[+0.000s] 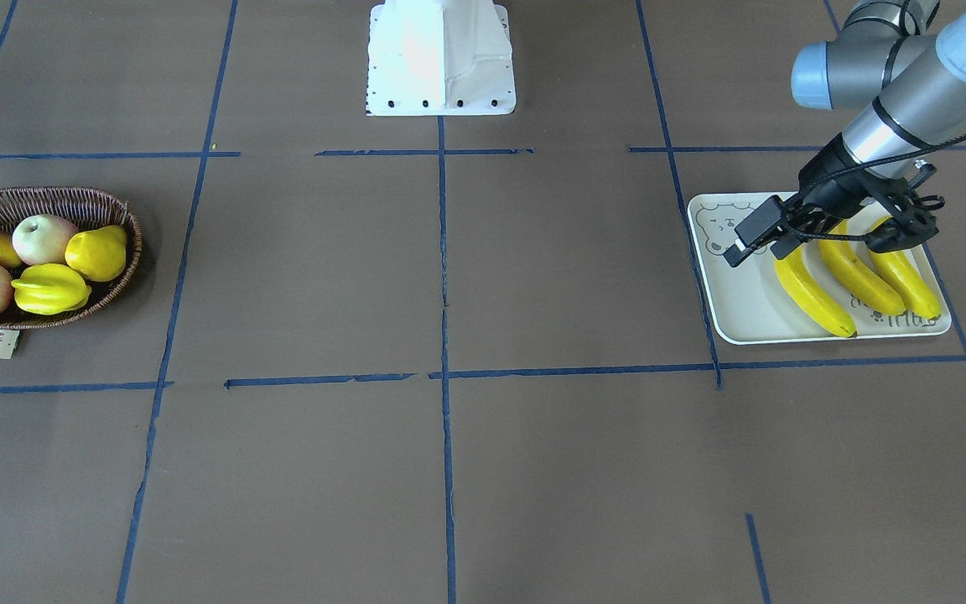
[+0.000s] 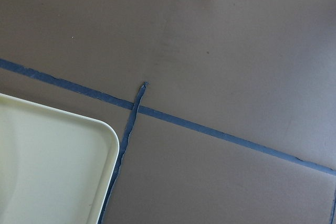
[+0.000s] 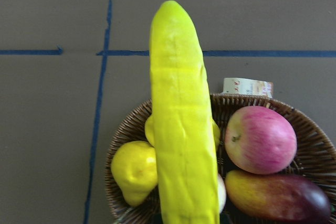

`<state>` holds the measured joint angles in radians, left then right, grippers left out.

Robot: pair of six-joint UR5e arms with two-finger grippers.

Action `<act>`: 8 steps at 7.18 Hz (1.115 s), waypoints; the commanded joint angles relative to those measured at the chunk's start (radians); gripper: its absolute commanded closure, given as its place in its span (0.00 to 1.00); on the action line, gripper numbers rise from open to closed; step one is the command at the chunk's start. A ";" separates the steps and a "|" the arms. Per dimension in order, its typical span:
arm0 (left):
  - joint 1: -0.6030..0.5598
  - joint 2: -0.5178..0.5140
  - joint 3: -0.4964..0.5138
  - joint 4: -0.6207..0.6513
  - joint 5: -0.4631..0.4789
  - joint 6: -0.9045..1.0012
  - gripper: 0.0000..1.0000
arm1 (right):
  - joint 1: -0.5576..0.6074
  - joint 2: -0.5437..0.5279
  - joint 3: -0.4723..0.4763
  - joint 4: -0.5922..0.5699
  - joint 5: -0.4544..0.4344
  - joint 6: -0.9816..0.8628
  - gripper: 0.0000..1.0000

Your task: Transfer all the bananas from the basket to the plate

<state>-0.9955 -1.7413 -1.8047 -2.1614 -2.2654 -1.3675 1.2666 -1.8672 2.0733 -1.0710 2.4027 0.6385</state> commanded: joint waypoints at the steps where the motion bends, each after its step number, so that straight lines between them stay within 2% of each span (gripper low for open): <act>1: 0.005 -0.015 -0.004 -0.002 -0.002 -0.025 0.00 | -0.063 0.199 -0.008 0.006 0.070 0.188 1.00; 2: 0.009 -0.058 -0.002 -0.005 -0.008 -0.086 0.00 | -0.141 0.341 -0.034 0.009 0.058 0.364 0.99; 3: 0.023 -0.107 -0.002 -0.020 -0.010 -0.155 0.00 | -0.218 0.446 -0.048 0.011 -0.004 0.497 0.99; 4: 0.041 -0.144 -0.001 -0.067 -0.010 -0.245 0.00 | -0.316 0.504 -0.045 0.034 -0.116 0.597 0.99; 5: 0.093 -0.180 0.008 -0.171 0.004 -0.359 0.00 | -0.432 0.528 -0.048 0.134 -0.254 0.741 0.99; 6: 0.127 -0.240 0.014 -0.257 0.074 -0.424 0.00 | -0.552 0.557 -0.058 0.232 -0.392 0.847 0.99; 7: 0.173 -0.280 0.015 -0.284 0.123 -0.477 0.00 | -0.622 0.594 -0.059 0.246 -0.471 0.874 0.99; 8: 0.211 -0.314 0.016 -0.285 0.128 -0.481 0.00 | -0.650 0.637 -0.065 0.243 -0.478 0.874 0.99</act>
<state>-0.8325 -2.0097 -1.7907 -2.4243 -2.1632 -1.8178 0.6773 -1.2795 2.0143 -0.8442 1.9752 1.4862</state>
